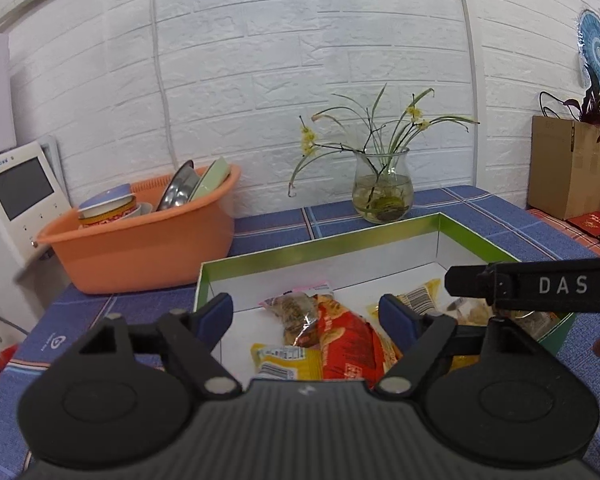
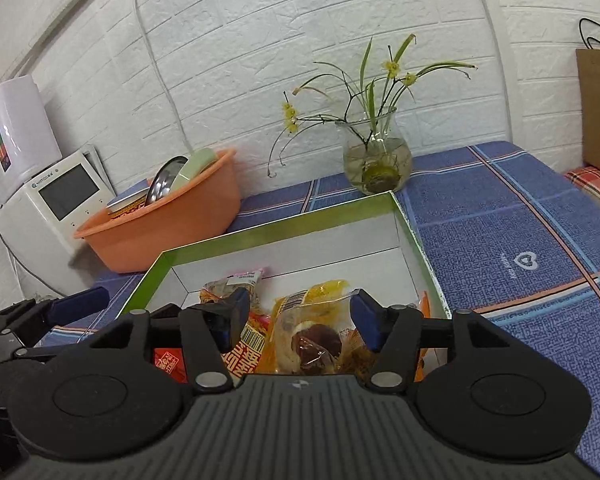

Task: Organize snacks
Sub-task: 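Carry both packets over the green box, drop them in, open both grippers, then grasp the yellow round candy with the left gripper while the right grasps the orange egg candy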

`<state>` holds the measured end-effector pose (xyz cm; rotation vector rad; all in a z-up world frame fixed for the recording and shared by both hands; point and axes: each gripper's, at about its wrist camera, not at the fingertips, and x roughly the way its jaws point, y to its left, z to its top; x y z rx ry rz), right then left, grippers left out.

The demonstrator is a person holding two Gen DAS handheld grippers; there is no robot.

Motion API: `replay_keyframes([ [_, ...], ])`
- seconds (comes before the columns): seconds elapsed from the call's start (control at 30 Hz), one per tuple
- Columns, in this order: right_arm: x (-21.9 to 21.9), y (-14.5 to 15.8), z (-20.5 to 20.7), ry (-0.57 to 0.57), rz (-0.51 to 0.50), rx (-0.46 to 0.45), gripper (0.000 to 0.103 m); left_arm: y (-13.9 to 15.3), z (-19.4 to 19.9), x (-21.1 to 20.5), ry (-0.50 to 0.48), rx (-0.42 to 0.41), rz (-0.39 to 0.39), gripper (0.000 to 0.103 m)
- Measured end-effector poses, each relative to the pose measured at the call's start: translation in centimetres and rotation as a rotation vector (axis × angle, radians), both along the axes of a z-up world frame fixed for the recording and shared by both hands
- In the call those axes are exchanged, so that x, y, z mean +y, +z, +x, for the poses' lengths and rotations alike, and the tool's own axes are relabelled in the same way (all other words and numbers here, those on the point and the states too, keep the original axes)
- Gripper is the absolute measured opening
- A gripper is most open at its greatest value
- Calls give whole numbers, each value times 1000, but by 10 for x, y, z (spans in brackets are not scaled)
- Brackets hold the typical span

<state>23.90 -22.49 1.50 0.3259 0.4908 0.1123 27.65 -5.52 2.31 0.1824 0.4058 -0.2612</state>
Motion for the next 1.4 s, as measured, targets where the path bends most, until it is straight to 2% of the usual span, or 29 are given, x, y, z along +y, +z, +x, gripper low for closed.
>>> replay_keyframes([
  [0.27, -13, 6, -6, -33, 14, -48, 95, 16, -15, 15, 27, -38, 9, 89],
  [0.33, -18, 10, -9, -19, 49, -70, 95, 20, -28, 20, 23, -57, 29, 97],
  [0.4, -22, 16, -13, 3, 75, -90, 95, 18, -46, 26, 25, -80, 48, 100],
  [0.47, -23, 21, -18, 53, 60, -100, 95, 12, -67, 36, 20, -82, 46, 100],
  [0.57, -21, 22, -30, 69, 22, -87, 95, -2, -88, 47, -16, -49, 22, 101],
  [0.63, -19, 19, -39, 130, -4, -38, 95, -15, -93, 49, -34, -25, 38, 102],
  [0.7, -17, 16, -53, 191, -54, 17, 95, -28, -90, 47, -32, 8, 66, 102],
  [0.83, -25, 1, -90, 284, -101, 76, 98, -43, -81, 46, -46, 80, 44, 102],
  [0.97, -39, -20, -111, 263, -79, 128, 100, -56, -73, 42, -46, 149, 44, 102],
  [1.17, -36, -41, -104, 217, -87, 166, 99, -72, -61, 33, -67, 234, 57, 99],
  [1.27, -25, -47, -104, 235, -129, 173, 98, -73, -57, 36, -64, 261, 10, 96],
  [1.33, -15, -49, -106, 237, -202, 162, 92, -73, -56, 40, -66, 274, -28, 88],
  [1.37, -11, -50, -107, 237, -237, 156, 75, -73, -57, 40, -61, 266, -24, 86],
  [1.4, -8, -51, -109, 233, -278, 147, 62, -71, -59, 39, -72, 263, -25, 77],
])
